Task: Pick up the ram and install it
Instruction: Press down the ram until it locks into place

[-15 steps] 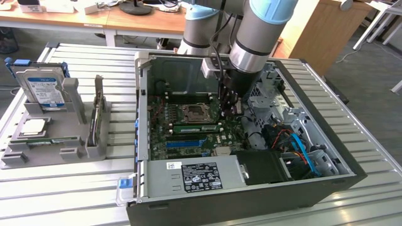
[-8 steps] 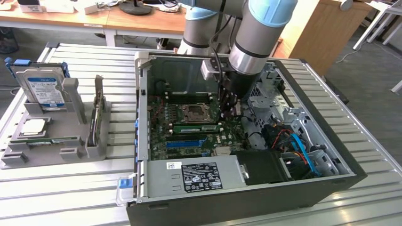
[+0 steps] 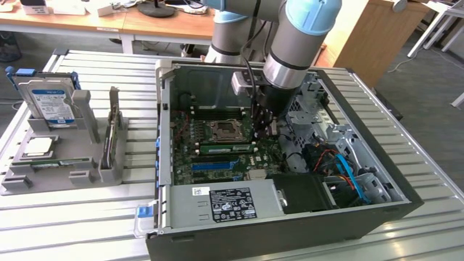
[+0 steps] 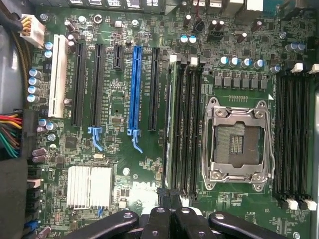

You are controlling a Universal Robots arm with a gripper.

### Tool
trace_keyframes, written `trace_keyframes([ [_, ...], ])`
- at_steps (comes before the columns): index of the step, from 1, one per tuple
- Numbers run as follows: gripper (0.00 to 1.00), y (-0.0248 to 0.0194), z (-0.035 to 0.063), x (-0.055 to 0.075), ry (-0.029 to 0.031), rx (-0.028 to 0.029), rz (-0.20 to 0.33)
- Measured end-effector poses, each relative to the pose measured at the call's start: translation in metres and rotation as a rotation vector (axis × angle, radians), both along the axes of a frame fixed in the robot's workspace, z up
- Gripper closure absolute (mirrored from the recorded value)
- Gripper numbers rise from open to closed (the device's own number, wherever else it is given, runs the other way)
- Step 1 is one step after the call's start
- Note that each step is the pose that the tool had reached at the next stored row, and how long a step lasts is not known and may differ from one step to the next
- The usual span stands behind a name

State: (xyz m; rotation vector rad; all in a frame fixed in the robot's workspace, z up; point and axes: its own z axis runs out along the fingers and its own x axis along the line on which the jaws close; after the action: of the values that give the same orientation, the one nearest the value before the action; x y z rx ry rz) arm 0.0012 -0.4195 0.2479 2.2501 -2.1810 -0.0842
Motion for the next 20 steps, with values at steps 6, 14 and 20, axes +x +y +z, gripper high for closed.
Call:
trace_keyframes([
  [6, 0.89, 0.0, -0.0041, 0.0, 0.0, 0.0, 0.0],
  [14, 0.89, 0.0, -0.0048, 0.0028, 0.0, 0.0, 0.0],
  [20, 0.89, 0.0, -0.0054, 0.0046, 0.0, 0.0, 0.0],
])
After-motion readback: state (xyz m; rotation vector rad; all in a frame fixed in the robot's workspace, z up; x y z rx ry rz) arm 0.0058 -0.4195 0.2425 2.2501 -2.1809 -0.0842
